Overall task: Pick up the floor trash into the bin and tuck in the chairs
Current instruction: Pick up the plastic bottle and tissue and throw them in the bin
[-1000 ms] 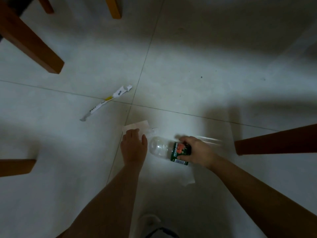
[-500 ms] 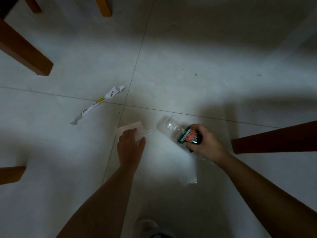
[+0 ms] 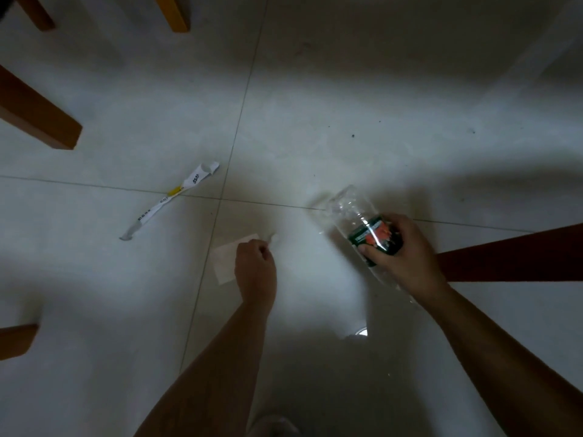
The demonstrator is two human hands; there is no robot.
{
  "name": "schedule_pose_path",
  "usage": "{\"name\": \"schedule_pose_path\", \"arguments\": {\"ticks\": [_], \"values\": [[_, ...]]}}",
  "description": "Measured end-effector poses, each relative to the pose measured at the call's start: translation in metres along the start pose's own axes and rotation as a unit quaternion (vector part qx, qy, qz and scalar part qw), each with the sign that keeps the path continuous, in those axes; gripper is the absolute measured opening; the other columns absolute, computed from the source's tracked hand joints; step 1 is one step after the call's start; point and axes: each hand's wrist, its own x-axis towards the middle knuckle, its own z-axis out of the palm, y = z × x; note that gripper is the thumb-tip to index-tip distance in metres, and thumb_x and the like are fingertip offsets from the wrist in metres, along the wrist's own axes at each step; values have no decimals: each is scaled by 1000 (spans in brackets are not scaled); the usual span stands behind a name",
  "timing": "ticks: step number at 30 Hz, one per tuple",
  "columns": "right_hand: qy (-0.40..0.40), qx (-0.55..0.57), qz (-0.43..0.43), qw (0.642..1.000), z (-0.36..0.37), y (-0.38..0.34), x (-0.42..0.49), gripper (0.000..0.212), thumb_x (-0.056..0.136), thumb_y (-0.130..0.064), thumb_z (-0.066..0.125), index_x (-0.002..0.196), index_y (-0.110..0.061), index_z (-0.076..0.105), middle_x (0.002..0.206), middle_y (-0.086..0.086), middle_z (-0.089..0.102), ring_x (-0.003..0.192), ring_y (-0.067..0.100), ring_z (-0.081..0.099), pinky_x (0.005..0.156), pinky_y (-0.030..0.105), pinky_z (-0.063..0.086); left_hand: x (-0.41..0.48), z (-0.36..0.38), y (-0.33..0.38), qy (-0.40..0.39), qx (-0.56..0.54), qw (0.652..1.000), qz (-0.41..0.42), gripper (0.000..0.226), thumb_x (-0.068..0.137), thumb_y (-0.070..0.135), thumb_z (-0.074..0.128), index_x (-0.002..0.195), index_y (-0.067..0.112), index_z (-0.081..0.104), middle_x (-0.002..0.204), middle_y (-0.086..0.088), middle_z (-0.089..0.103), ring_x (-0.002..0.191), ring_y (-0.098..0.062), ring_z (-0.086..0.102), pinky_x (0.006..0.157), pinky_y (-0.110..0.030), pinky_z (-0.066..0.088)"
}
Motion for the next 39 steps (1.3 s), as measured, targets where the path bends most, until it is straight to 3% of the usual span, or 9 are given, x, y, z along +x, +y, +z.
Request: {"name": "schedule_pose_path", "arguments": {"ticks": [4,12,14,16,20,23,27,33,39], "values": [[61,32,61,996,-10,-9,-27,50,66,-19,79,109,-20,55,99,-4,58,85,11,58,75,26,46,-14,-12,34,19,-46,999,12,12,89,1,53,90,-3,64,92,-18,60,85,-27,55,71,-19,34],[53,105,139,983,-31,-90,-98,49,71,-18,76,114,-20,51,110,2,59,94,12,60,81,29,50,-67,-130,93,74,-114,990,34,5,85,-4,58,87,-4,63,91,-17,59,85,-24,56,76,-19,44],[53,110,146,982,-49,-119,-117,47,71,-18,76,109,-25,49,107,-1,59,92,12,59,83,33,51,-87,-166,109,77,-132,988,24,6,85,-3,59,90,-5,62,93,-21,61,86,-29,60,78,-29,49],[61,99,137,984,-71,-152,-137,46,71,-18,76,107,-26,48,101,-2,59,88,12,59,80,33,50,-107,-203,127,78,-134,987,41,5,84,-3,60,87,-5,63,89,-22,62,83,-31,62,75,-31,52],[42,85,125,988,-115,-218,-182,49,72,-20,75,115,-19,50,102,1,62,89,15,60,73,24,45,-144,-282,169,82,-124,986,75,6,80,1,60,79,-4,64,79,-16,63,72,-17,57,68,0,41],[-3,73,112,991,-143,-263,-216,51,74,-22,74,118,-19,49,107,1,60,93,16,59,76,24,45,-173,-344,200,75,-140,986,51,3,83,0,62,81,-1,64,81,-6,57,71,-3,51,66,1,39],[-60,63,86,992,-183,-326,-258,54,75,-23,72,123,-19,46,109,-3,55,95,13,56,78,25,46,-218,-424,235,53,-164,984,-35,3,88,6,59,87,8,61,82,9,50,74,-6,51,64,0,40],[-115,54,34,991,-243,-410,-326,55,75,-32,71,123,-21,46,111,-4,55,92,10,55,74,23,47,-304,-511,263,107,-154,977,-104,13,89,16,59,96,7,66,93,-8,63,73,-11,54,64,3,37],[-194,-19,-70,978,-279,-478,-401,55,74,-33,72,122,-22,47,109,-7,50,91,7,52,72,16,45,-394,-586,274,165,-184,962,-118,5,85,4,61,88,7,64,85,2,58,74,-5,50,68,2,37]]}}
